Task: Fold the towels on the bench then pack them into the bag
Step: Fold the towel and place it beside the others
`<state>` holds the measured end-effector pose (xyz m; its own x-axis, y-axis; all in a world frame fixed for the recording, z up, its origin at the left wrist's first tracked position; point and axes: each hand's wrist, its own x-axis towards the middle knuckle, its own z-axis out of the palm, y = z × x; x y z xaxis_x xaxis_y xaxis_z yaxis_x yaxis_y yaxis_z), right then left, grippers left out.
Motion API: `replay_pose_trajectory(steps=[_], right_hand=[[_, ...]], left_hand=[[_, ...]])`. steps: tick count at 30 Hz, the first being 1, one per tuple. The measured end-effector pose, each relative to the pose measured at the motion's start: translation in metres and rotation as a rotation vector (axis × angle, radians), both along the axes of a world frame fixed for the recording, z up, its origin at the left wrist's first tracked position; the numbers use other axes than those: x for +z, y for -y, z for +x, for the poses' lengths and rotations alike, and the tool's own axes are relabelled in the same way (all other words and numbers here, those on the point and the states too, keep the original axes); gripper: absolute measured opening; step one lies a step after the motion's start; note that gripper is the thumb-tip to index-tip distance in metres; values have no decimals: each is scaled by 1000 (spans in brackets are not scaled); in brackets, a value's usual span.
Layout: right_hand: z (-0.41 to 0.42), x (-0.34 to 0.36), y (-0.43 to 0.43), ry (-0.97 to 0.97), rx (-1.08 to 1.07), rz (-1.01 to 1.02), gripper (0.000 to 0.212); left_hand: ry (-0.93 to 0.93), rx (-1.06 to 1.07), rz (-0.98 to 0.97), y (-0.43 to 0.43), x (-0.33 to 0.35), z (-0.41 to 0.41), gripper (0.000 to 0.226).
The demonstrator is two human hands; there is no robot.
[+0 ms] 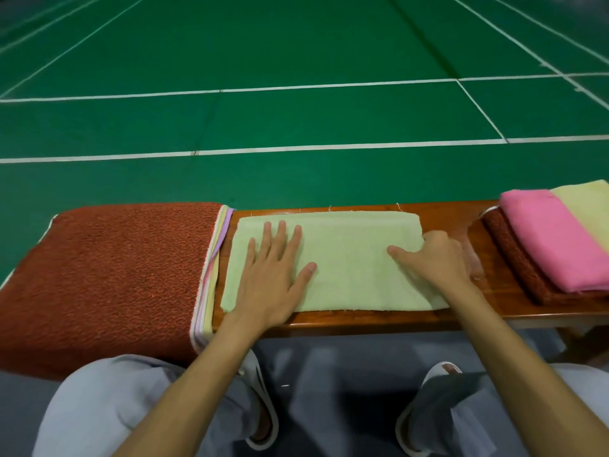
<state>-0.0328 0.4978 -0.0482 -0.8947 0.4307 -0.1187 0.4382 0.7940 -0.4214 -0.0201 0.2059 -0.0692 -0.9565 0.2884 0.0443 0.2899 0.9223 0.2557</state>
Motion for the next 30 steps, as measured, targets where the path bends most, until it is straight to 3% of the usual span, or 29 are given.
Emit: replay_pose_trajectory(steps=[4, 6, 8, 10, 12, 14, 16, 19, 23, 26, 30], right_hand=[[2, 16, -6, -11, 100, -148, 29], [3, 26, -14, -74, 131, -469, 14], [0, 29, -25, -123, 119, -699, 12], [-2, 32, -33, -211, 74, -808, 9], [-2, 40, -36, -291, 60, -875, 20], [0, 53, -35, -336, 78, -935, 38], [1, 68, -28, -365, 116, -1012, 51], [2, 85, 11, -363, 215, -1104, 66], [8, 72, 86, -202, 445, -1150, 79], [8, 58, 106, -241, 463, -1114, 76], [3, 47, 88, -379, 362, -1014, 61]], left_hand=[[36, -21, -66, -9, -12, 2, 76], [33, -28, -70, -14, -13, 2, 76], [30, -29, -67, -20, -13, 1, 77], [48, -32, -30, -29, -11, 1, 77], [74, -45, 67, -38, -8, 4, 75], [121, -74, 290, -47, 3, 9, 70], [249, -54, 669, -59, 17, 10, 69], [582, 124, 1359, -76, 50, 3, 80], [1004, 193, 1906, -61, 65, -6, 73], [1092, 271, 1933, -36, 59, -7, 35], [1051, 436, 1798, -16, 52, -8, 51]])
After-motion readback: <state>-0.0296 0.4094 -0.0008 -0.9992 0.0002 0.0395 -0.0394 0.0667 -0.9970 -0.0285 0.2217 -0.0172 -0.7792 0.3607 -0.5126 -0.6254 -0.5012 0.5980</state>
